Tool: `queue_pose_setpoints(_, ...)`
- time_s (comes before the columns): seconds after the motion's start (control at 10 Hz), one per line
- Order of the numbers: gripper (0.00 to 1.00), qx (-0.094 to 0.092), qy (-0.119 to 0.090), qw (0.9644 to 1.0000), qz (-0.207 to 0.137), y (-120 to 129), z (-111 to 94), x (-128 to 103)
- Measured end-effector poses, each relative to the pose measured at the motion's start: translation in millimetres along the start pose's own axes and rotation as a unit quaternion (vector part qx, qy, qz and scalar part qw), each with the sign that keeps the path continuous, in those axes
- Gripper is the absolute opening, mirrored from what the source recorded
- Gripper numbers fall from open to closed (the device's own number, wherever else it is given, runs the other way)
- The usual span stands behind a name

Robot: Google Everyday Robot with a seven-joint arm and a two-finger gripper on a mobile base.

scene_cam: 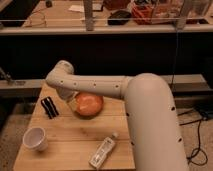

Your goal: Knock the eraser over

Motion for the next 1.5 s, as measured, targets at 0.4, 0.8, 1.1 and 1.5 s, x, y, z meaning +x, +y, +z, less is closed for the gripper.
queue_pose_setpoints(0.4,0.5,0.007,0.008,0.9997,-0.024,-16,7,-13)
queue_pose_setpoints(0.8,0.09,0.013,0.021,0.9986,-0.046,-29,7,-25)
queue_pose_setpoints(1.1,0.0,0.017,0.032,0.9978,-0.056,-35,8,-27)
queue_pose_setpoints(1.5,0.0,0.026,0.03,0.9974,-0.06,-40,13,-34)
